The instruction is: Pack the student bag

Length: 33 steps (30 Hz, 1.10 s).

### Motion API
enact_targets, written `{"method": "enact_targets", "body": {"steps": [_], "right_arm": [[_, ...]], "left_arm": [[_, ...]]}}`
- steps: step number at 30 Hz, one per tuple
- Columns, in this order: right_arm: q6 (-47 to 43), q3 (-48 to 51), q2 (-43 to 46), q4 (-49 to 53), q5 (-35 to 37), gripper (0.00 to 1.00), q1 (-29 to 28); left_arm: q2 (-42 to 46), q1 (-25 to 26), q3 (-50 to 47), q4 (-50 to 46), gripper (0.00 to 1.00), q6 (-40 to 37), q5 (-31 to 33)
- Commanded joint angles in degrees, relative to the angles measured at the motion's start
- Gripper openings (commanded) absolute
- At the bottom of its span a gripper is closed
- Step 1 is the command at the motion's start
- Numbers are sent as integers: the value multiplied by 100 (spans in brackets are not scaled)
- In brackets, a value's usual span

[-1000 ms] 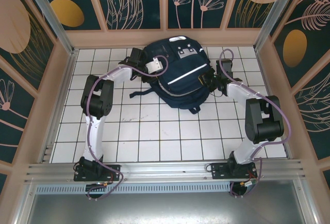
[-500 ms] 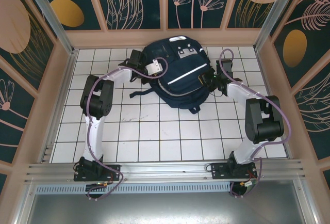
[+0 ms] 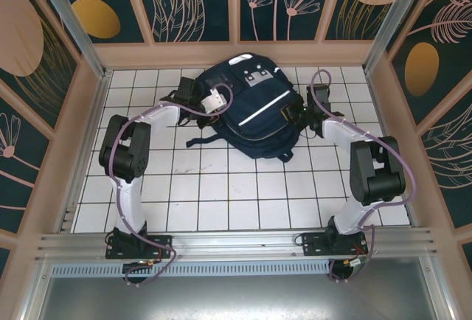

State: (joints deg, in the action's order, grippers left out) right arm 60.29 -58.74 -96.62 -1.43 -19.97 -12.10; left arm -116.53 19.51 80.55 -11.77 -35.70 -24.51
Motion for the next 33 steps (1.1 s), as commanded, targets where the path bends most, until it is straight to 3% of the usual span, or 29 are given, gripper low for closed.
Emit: {"method": "enact_targets", "body": {"steps": [1, 5, 11, 13, 17, 21, 27, 30, 33], "right_arm": [[-131, -84, -231, -380, 69, 3, -91], [-868, -609, -589, -74, 213, 4, 22], [-1828, -1567, -1316, 388, -8, 8, 42], [-2036, -1688, -1267, 673, 69, 17, 47], [-2447, -1497, -651, 1176, 647, 43, 69], [-2940, -1202, 144, 1717, 1094, 51, -47], [-3096, -976, 567, 2273, 1403, 51, -1314], [-2712, -1047, 352, 2312, 1447, 47, -2077], [-1909, -1145, 7, 2178, 1613, 37, -2736]], "left_arm": [[385, 86, -111, 28, 0, 1423, -684], [674, 244, -585, 224, 1, 2172, -1316], [941, 649, -1072, 565, 8, 2581, -1671], [972, 651, -1121, 714, 30, 2976, -1489], [1235, 546, -1255, 737, 51, 3525, -838], [1747, 313, -1664, 1044, 63, 4460, -535], [2434, -91, -2357, 1353, 68, 5933, 201], [2781, -265, -2727, 1372, 70, 6408, 725], [3186, -320, -3106, 1441, 72, 6773, 1280]]}}
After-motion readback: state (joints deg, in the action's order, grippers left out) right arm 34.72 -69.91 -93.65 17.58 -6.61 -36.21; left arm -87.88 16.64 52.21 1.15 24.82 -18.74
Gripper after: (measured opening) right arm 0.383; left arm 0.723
